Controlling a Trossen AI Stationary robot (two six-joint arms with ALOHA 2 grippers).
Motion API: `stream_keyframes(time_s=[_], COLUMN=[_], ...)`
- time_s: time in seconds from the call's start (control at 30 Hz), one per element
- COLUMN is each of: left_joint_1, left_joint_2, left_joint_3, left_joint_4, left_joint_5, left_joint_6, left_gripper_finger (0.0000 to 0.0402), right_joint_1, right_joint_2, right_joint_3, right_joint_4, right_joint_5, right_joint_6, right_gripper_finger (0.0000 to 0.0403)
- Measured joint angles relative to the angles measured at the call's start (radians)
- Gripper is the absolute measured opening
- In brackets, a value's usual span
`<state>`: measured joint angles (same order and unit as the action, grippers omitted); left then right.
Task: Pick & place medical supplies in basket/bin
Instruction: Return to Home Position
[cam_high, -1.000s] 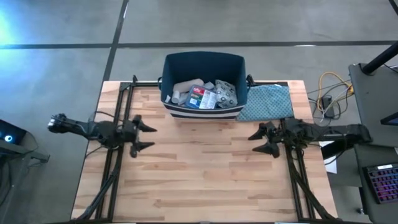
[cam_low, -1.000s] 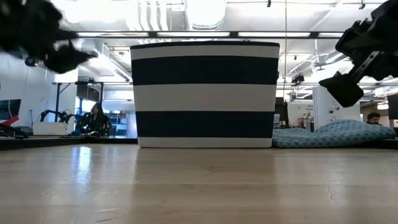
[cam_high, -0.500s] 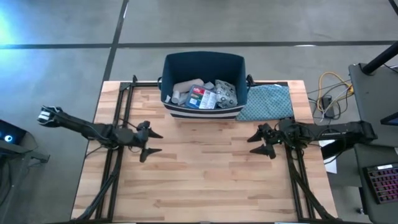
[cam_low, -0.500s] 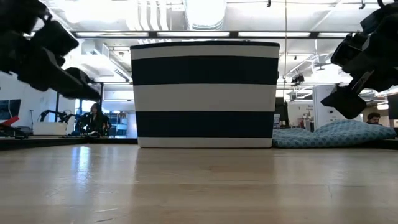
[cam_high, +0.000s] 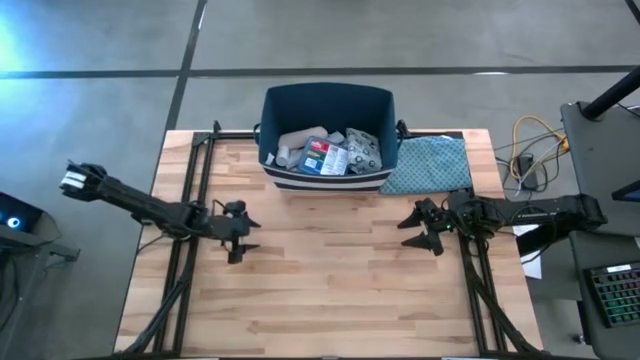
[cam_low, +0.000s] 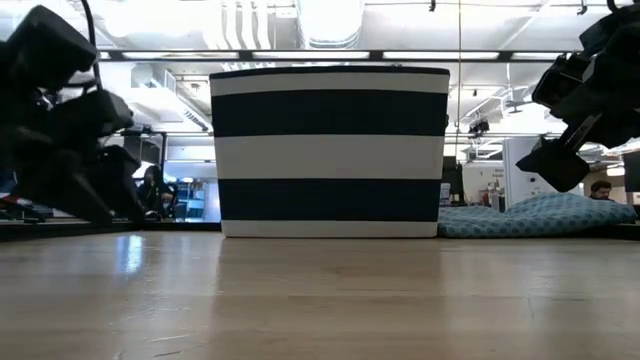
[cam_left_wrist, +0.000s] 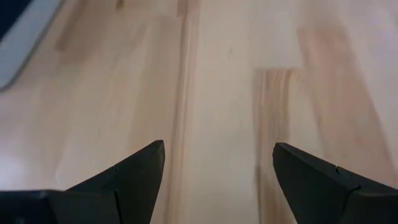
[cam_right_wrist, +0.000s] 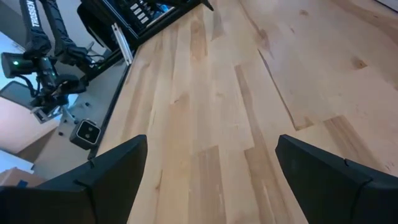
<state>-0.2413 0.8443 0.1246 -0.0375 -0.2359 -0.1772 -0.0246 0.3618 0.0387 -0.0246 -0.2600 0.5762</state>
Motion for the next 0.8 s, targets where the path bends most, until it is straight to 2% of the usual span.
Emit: stream_keyframes(time_s=[0.37, 0.8], left_joint_1=[0.0, 0.0], left_joint_2=[0.13, 0.144], left_joint_3=[0.011, 0.021], left_joint_4=[0.033, 0.035], left_joint_5=[0.0, 0.0], left_joint_6=[-0.001, -0.001], left_gripper_finger=[0.0278, 0.0278], right_joint_1=[0.0, 0.0], right_joint_2=[0.0, 0.0], right_joint_3=[0.0, 0.0], right_joint_4=[0.0, 0.0], right_joint_5=[0.0, -0.001], right_joint_6=[0.0, 0.0], right_gripper_finger=[0.0347, 0.0343])
